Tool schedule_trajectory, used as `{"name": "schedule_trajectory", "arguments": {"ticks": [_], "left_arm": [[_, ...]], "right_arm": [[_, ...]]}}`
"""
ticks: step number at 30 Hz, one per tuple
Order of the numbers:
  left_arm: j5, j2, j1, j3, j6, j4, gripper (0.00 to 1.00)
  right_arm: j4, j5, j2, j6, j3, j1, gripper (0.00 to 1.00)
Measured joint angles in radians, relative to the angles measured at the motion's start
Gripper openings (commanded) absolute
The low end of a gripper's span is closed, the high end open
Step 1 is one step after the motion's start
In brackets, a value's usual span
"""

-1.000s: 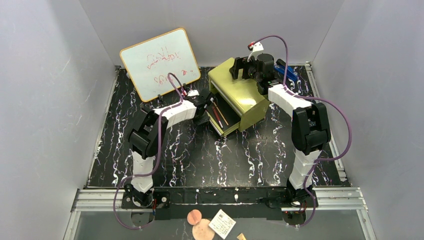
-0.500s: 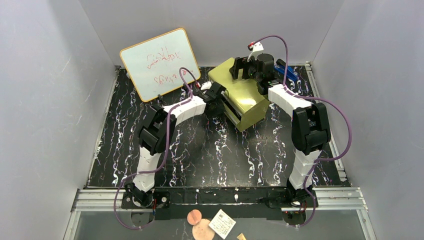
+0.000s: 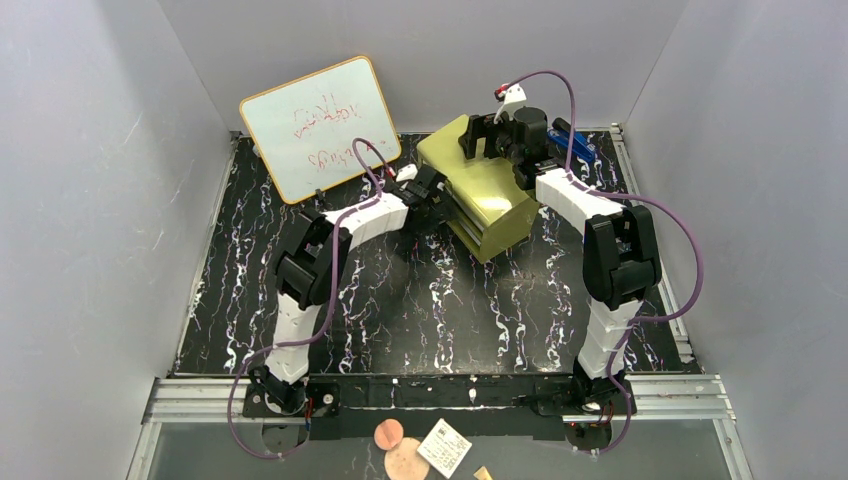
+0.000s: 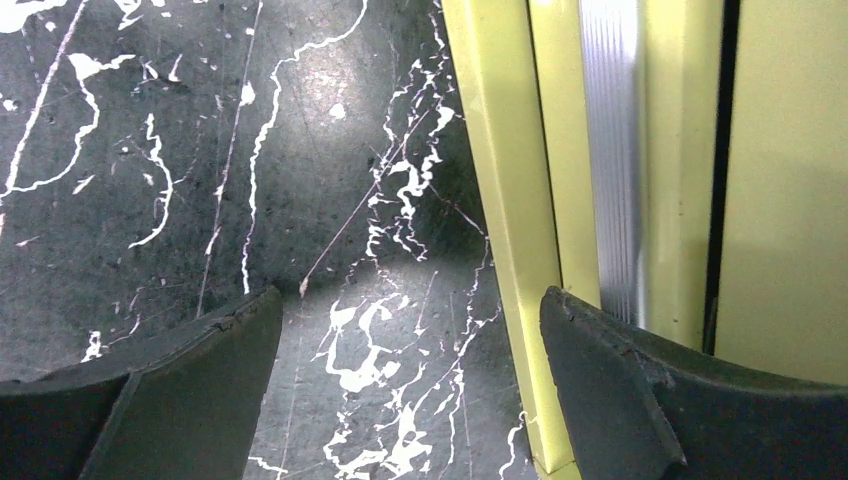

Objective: Organize the makeup

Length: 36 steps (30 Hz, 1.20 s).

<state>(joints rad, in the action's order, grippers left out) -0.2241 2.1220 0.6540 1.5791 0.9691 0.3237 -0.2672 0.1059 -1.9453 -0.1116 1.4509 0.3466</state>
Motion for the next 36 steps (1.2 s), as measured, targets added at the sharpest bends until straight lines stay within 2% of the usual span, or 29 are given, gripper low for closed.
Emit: {"name": "schedule_trajectory", "arguments": {"ticks": [11,18,25,36], "left_arm": [[0.034,-0.088,0.000,-0.196,-0.016,-0.264,0.99],[0.075,-0.153,0.003,-0.312,-0.034,-0.362,0.98],[0.039,-0.299,-0.008,-0.439,-0.157,-0.329,0.99],[-0.150,-0.566,-0.035,-0.444,-0.446,-0.163,0.98]], "right_arm": [[0.000,-0.002,0.000,0.000,0.000,0.001,0.99],[0.004,-0.010,0.003,-0.003,0.001,0.002,0.99],[0.018,-0.052,0.074,-0.011,-0.059,0.015,0.99],[0.174,-0.145,0.158,-0.090,-0.069,0.027,0.99]]}}
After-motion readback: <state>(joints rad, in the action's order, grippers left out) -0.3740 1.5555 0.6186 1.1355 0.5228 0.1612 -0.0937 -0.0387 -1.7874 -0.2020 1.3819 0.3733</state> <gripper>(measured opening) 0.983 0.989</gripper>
